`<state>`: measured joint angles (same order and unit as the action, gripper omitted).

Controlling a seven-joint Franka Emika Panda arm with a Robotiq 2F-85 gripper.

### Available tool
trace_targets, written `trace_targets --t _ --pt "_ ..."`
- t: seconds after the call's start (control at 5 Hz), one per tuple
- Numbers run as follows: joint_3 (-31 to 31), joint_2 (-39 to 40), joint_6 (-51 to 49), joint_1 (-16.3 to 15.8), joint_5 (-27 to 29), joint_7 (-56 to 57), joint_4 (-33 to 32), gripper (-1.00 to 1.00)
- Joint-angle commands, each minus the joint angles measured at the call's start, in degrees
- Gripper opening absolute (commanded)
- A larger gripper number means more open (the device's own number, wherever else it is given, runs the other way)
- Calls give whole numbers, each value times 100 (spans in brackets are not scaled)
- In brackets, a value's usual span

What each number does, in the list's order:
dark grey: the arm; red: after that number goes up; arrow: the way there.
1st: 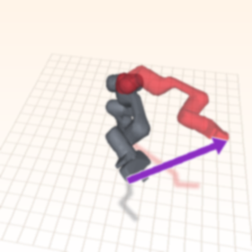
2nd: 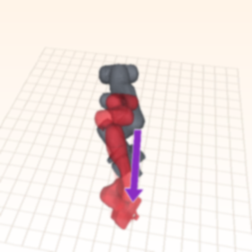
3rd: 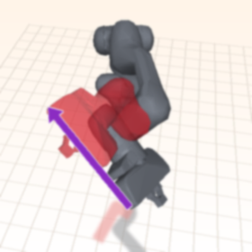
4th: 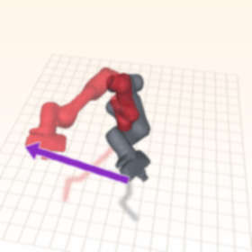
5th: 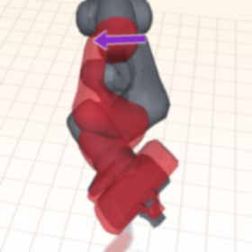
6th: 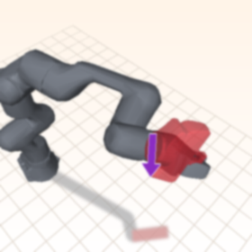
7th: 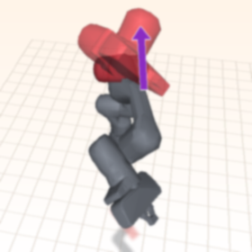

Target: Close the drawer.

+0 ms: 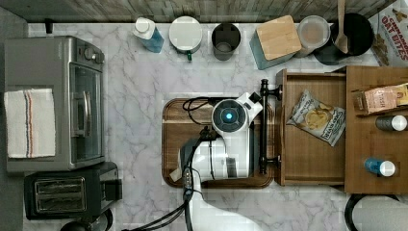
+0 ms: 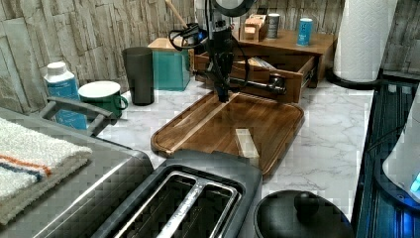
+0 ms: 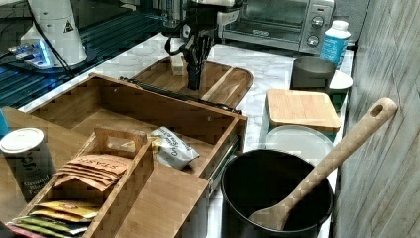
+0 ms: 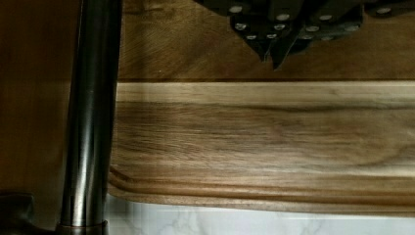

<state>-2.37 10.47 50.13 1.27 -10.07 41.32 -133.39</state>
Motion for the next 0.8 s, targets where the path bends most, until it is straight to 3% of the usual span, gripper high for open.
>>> trace_targets --t 0.2,0.8 --pt "-278 56 -117 629 488 917 569 -100" --pt "-628 385 -214 1632 1106 2883 1191 -100"
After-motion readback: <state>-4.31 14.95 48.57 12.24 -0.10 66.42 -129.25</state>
